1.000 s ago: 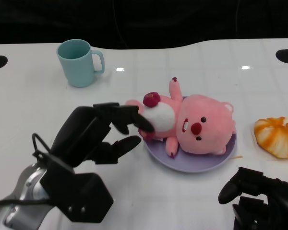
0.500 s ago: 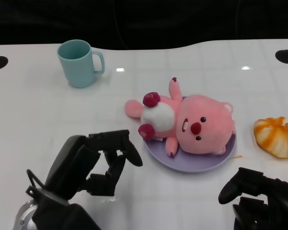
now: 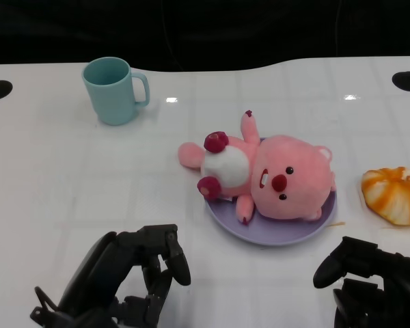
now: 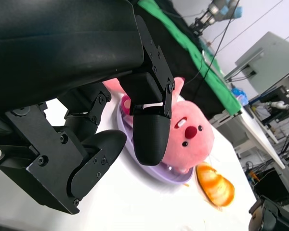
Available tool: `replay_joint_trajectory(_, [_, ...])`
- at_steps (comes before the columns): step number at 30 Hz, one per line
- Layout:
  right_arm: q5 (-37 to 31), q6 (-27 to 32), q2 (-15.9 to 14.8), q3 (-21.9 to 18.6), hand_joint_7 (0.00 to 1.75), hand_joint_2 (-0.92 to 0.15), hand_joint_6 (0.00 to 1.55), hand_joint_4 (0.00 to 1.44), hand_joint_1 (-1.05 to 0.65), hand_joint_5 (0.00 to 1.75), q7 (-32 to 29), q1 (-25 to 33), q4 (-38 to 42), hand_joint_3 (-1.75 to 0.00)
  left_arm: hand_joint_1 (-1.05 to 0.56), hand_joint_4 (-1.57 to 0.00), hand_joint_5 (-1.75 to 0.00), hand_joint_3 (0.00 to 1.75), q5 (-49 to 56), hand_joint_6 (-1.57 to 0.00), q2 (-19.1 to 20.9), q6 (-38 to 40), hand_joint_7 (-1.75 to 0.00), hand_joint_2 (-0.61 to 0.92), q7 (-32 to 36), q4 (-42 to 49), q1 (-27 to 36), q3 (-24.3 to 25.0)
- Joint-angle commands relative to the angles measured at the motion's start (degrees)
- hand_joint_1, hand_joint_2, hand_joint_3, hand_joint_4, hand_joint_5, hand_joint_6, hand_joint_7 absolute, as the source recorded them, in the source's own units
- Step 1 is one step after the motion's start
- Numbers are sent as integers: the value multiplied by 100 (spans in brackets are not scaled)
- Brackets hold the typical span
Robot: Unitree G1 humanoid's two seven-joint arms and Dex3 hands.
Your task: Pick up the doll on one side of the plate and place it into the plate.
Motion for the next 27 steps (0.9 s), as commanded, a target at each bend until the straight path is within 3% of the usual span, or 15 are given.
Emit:
replay_joint_trajectory(1, [45,24,-42,-53,146,-72,50,62,-4,175,-3,-60,-49,-106,-4,-92,-175,151,-632,-85,-141,702,-155,31,-288,-405,284,50])
replay_joint_trajectory(5, [47,21,-54,-44,147,-72,51,63,-5,175,1,-95,-29,-106,-5,-90,-175,149,-928,-80,-212,1499,-169,36,-428,-891,503,63])
replay_joint_trajectory(12, [77,-31,-71,-113,148,-71,51,63,-6,175,35,-78,-10,-106,-3,-85,-175,146,-1167,-78,-346,2608,-171,39,-426,-1603,790,83])
replay_joint_trajectory(19, [71,-50,-90,-99,147,-71,51,64,-6,175,27,-30,-21,-106,-1,-88,-175,145,-1165,-78,-248,2968,-169,40,-526,-1621,714,165])
replay_joint_trajectory(27, [-18,-158,-69,-44,147,-71,51,62,-4,175,26,-106,132,-106,0,-84,-175,144,-1125,-83,-190,2840,-160,38,-665,-1436,595,218])
